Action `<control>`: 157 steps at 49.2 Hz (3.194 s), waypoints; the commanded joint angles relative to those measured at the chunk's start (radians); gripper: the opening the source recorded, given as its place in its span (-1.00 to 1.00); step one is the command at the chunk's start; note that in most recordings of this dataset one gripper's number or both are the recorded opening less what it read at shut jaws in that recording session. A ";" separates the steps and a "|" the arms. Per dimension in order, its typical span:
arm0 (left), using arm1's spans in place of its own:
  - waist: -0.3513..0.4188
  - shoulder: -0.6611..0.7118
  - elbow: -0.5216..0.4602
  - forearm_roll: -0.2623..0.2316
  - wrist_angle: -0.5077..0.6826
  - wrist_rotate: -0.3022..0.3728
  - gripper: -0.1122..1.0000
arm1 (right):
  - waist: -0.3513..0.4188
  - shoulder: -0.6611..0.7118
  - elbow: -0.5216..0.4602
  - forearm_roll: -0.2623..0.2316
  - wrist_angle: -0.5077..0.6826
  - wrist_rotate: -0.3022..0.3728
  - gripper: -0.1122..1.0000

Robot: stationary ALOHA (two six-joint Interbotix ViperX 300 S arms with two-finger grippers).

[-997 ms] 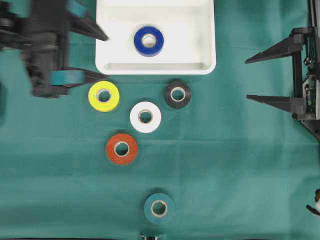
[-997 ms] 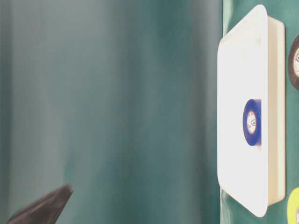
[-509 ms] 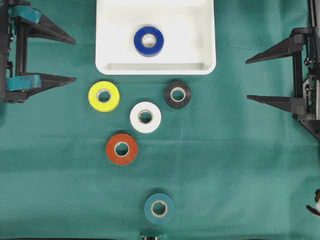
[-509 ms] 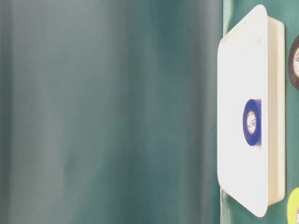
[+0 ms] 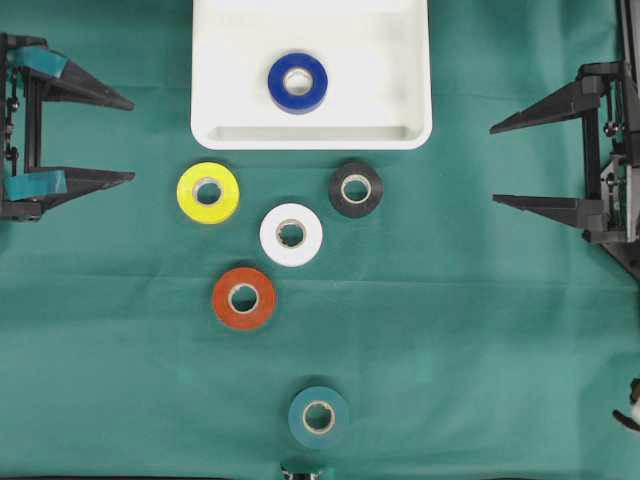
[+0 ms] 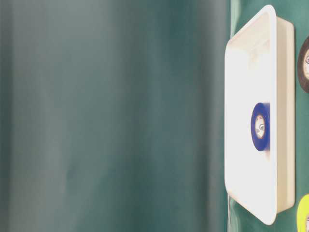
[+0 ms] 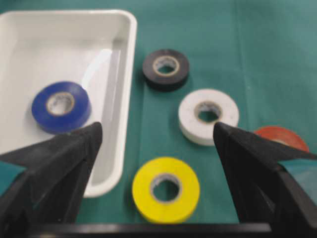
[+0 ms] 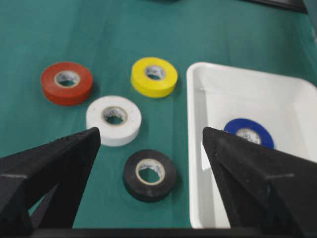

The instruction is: Pick up the tape from a random location and place it into the white case.

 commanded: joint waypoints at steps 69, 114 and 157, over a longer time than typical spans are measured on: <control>0.002 -0.037 0.061 -0.003 -0.098 -0.003 0.97 | 0.057 0.020 -0.014 0.005 0.015 0.020 0.87; 0.000 -0.028 0.060 -0.005 -0.107 -0.003 0.97 | 0.055 0.267 -0.133 0.000 -0.097 0.017 0.87; 0.002 -0.029 0.060 -0.006 -0.115 -0.005 0.97 | -0.003 0.615 -0.388 -0.002 -0.155 0.012 0.87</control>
